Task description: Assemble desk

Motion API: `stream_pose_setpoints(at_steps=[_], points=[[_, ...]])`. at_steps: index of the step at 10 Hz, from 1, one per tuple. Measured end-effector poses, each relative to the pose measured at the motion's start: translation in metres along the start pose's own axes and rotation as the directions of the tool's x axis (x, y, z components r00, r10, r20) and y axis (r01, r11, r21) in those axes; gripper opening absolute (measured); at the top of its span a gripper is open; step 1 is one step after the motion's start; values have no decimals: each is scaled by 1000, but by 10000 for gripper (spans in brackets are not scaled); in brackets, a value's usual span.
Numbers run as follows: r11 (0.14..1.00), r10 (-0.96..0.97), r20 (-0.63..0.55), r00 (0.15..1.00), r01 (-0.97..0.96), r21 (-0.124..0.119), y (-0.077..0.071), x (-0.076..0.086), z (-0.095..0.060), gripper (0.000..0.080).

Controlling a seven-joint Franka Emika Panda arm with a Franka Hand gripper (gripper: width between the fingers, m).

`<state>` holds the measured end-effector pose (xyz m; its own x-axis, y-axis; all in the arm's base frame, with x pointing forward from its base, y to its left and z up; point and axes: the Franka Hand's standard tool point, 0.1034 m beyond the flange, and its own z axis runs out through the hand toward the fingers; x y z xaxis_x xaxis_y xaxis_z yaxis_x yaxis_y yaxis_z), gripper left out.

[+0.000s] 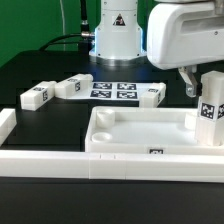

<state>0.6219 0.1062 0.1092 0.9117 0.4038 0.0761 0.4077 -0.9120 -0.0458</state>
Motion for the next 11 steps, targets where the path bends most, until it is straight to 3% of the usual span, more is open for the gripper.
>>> stream_pose_setpoints(at_steps=[3,4,5,6,7,11], points=[[982,-190,1,982,190,-3,1,0,0,649],[979,-204,1,979,204,-3,2,-1,1,525],[979,-204,2,979,204,-3,2,-1,1,525],[979,-203,2,979,203,-3,2,-1,1,374],[979,-203,2,979,203,-3,3,-1,1,288],[992,-129,1,992,129,-1,2,-1,1,288]])
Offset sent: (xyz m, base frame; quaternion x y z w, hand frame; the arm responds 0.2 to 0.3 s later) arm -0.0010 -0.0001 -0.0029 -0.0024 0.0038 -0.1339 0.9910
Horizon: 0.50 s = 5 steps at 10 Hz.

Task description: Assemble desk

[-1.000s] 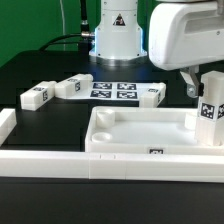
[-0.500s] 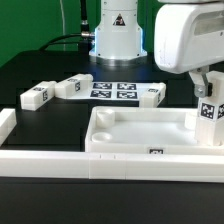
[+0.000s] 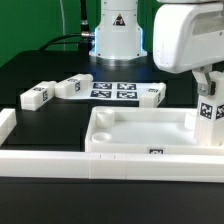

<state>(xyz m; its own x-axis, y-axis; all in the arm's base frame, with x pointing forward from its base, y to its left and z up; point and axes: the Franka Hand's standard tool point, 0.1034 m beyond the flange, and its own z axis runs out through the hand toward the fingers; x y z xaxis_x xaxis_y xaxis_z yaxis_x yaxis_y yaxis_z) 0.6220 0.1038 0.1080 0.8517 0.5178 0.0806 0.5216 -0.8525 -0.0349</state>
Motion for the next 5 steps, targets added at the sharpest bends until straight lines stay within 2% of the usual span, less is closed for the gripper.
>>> stream_pose_setpoints(at_steps=[3,5], points=[[974,227,-8,974,-227,6,1,-1,0,288],[916,401,-19,916,-401,7,3,0,0,288]])
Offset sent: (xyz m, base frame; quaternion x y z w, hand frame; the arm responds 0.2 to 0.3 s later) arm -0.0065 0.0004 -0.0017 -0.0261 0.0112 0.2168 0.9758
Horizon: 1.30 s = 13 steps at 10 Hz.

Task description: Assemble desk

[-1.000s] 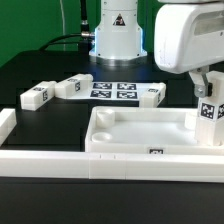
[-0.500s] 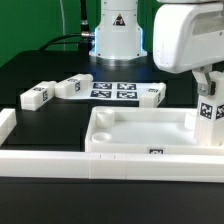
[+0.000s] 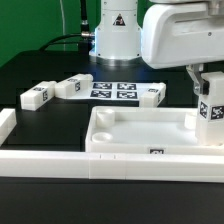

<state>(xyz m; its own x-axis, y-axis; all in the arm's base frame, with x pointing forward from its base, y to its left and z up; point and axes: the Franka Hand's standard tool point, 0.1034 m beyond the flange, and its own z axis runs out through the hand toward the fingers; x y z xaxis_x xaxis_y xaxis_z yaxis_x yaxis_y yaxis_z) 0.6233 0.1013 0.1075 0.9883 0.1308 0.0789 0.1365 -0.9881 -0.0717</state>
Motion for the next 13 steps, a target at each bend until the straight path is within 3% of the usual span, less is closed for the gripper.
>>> stream_pose_setpoints(at_steps=[4,7,10,13], points=[[952,305,-10,952,-305,8,3,0,-1,289],[854,520,-5,854,-520,9,4,0,-1,290],[729,685,6,729,-685,9,4,-1,0,290],[492,870,21,492,-870,17,2,-2,0,290]])
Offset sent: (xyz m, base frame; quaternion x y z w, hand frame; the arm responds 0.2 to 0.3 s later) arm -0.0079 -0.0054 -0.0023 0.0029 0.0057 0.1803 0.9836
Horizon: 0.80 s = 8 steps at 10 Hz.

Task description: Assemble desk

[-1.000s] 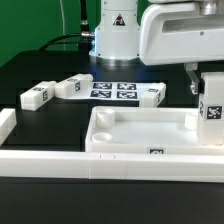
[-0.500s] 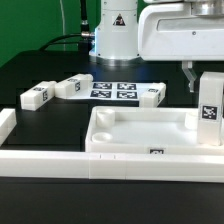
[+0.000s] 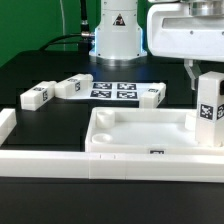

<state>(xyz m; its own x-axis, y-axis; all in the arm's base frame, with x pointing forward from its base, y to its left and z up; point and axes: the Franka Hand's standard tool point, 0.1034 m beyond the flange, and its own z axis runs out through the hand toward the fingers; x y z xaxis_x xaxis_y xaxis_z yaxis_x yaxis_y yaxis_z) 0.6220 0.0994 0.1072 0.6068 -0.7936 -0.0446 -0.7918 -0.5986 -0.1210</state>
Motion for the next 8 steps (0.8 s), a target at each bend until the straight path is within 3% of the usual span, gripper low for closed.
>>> stream_pose_setpoints(at_steps=[1,3,4,5,8], points=[[997,78,1,997,-78,1,0,-1,0,290],[998,58,2,998,-58,0,0,-1,1,290],[1000,26,2,1000,-26,1,-1,-2,1,485],[1000,10,3,1000,-10,1,-3,-5,1,595],[964,-267,3,964,267,-1,-6,-12,2,646]])
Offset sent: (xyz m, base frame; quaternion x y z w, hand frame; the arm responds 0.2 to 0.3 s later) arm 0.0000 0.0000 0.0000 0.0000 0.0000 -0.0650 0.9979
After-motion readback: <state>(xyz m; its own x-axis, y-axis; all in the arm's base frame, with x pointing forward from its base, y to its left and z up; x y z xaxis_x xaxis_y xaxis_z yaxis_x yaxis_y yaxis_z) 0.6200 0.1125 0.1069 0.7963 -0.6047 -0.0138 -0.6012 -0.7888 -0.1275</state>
